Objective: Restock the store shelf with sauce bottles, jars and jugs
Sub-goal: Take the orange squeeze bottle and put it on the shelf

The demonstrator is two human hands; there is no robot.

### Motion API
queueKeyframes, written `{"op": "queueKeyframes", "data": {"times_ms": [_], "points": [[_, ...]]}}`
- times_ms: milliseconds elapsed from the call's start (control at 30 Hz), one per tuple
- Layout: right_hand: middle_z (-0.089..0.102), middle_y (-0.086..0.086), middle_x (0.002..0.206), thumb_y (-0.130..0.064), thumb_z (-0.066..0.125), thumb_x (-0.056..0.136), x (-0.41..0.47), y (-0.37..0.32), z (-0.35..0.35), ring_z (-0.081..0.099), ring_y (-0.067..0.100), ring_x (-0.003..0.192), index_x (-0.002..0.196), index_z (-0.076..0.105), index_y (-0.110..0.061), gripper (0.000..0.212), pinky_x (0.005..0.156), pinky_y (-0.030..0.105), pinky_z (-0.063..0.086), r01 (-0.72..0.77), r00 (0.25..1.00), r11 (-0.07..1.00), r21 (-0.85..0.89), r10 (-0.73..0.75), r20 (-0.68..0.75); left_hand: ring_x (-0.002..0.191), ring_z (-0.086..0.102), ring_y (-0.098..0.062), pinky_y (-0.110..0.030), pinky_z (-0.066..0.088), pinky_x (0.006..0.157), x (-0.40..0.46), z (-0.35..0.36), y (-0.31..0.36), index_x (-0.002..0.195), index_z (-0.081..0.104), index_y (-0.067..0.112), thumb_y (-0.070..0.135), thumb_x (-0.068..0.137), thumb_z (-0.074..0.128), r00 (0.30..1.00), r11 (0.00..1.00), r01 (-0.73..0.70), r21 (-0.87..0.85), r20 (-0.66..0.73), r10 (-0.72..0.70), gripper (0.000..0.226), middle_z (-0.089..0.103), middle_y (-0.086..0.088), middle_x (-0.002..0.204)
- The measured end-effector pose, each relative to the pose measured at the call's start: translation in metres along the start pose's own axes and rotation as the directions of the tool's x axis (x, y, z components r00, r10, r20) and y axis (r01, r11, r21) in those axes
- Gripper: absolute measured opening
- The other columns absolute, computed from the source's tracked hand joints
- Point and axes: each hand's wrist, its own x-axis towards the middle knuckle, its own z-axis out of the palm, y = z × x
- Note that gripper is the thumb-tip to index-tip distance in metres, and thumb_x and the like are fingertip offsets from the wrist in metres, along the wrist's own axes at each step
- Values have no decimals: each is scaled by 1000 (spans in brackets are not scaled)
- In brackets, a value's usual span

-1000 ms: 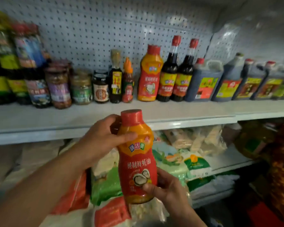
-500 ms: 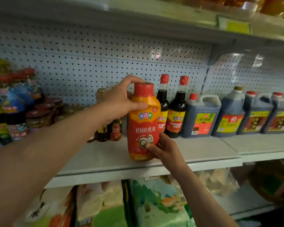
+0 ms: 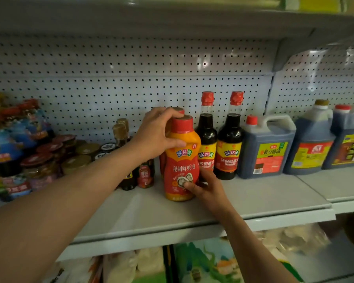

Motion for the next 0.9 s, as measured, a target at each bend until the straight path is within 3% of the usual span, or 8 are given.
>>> {"op": "queueKeyframes", "data": {"times_ms": [67,133,233,300,467,600,800,900], "points": [[69,-9,124,-34,81,78,2,5,0,66,7,112,135,58,-28,62,93,31,57,-3,1000,1000,-6,3,15,149,11,-15,-33,19,113,6,-7,-2,133,46,37,37,71,85,997,995,-37,89,63,31,73,18,6,161],[68,-10,126,-36,81,80,3,9,-1,66,8,114,138,56,-29,64,95,33,57,-11,1000,1000,-13,11,29,151,3,-14,-36,15,117,12,-12,-5,131,44,39,38,71,84,989,996,-51,71,140,41,72,9,7,165],[67,-11,128,-35,79,83,5,11,-3,65,10,117,140,54,-30,63,95,30,56,-19,998,999,-26,20,55,146,22,-19,-32,33,106,18,-15,-11,126,44,39,40,71,81,974,996,9,-84,227,11,67,21,8,161],[67,-10,130,-33,78,84,6,12,-3,64,11,118,141,53,-29,62,96,30,55,-19,998,1000,-21,21,65,140,31,-15,-32,36,102,21,-17,-16,127,44,38,48,67,75,969,993,14,-119,246,16,68,30,11,156],[65,-12,132,-39,76,85,9,13,-1,62,8,121,143,50,-33,64,98,30,53,-37,996,998,-49,41,77,131,26,-3,-31,31,102,21,-19,-22,129,44,36,44,73,75,971,991,-34,-131,230,64,65,30,12,157],[61,-15,134,-45,73,84,10,11,1,60,7,121,146,44,-39,69,94,25,54,-68,993,995,-75,75,92,131,31,-7,-34,36,103,22,-21,-24,130,45,36,37,77,77,976,993,-38,-113,209,61,62,35,10,154],[60,-13,136,-51,72,82,10,13,2,60,9,123,145,42,-40,71,103,37,52,-85,991,992,-96,94,91,129,38,-11,-34,38,98,24,-21,-24,131,47,35,37,77,78,981,994,-62,-85,180,77,62,39,5,150],[60,-14,134,-50,72,81,11,12,3,60,7,121,139,42,-44,66,102,35,53,-75,992,992,-104,85,90,127,38,-11,-36,40,98,24,-20,-25,131,46,36,36,78,78,981,994,-59,-88,178,74,61,39,5,150]]}}
